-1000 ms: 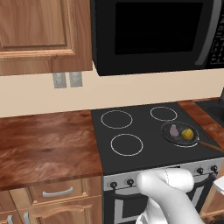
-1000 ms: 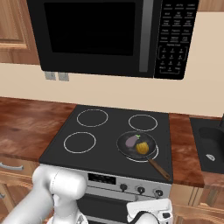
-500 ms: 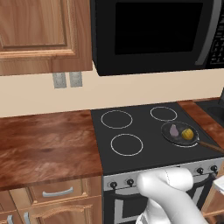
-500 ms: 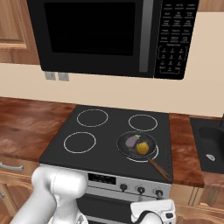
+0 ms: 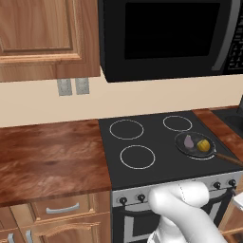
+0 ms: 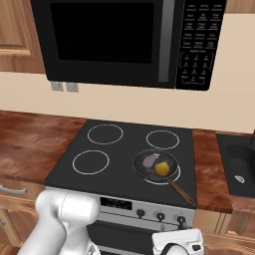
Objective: Put the squash and eggplant in the pan. Then turn on the front right burner and set the heat to medium.
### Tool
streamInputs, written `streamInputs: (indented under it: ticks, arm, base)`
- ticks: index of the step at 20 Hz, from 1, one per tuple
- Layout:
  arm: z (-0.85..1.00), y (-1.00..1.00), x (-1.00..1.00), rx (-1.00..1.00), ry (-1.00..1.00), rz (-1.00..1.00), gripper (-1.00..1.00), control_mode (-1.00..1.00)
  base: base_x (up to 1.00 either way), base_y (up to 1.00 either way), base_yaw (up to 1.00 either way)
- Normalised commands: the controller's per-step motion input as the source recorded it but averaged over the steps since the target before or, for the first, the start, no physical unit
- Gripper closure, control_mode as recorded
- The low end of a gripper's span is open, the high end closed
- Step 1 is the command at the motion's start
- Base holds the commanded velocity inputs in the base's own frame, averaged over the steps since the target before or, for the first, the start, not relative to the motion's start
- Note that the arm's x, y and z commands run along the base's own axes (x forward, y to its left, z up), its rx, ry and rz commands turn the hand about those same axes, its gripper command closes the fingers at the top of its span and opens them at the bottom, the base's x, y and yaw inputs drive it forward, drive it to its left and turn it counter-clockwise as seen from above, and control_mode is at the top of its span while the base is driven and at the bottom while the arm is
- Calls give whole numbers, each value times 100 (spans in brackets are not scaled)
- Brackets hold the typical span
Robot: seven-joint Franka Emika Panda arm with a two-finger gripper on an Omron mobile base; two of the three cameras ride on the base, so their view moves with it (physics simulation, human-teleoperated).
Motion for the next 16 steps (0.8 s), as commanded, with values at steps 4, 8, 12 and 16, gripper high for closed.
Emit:
streamInputs:
  ticks: [4, 8, 12, 16]
  arm:
    - [0, 0, 3, 0, 0, 0, -100, -100]
    - [0, 0, 0, -1, 0, 0, -100, -100]
    - [0, 0, 6, -2, 0, 0, -100, -100]
    - [0, 0, 7, -3, 0, 0, -100, -100]
  base:
    - [0, 0, 0]
    - [0, 0, 0]
    - [0, 0, 0]
    - [0, 0, 0]
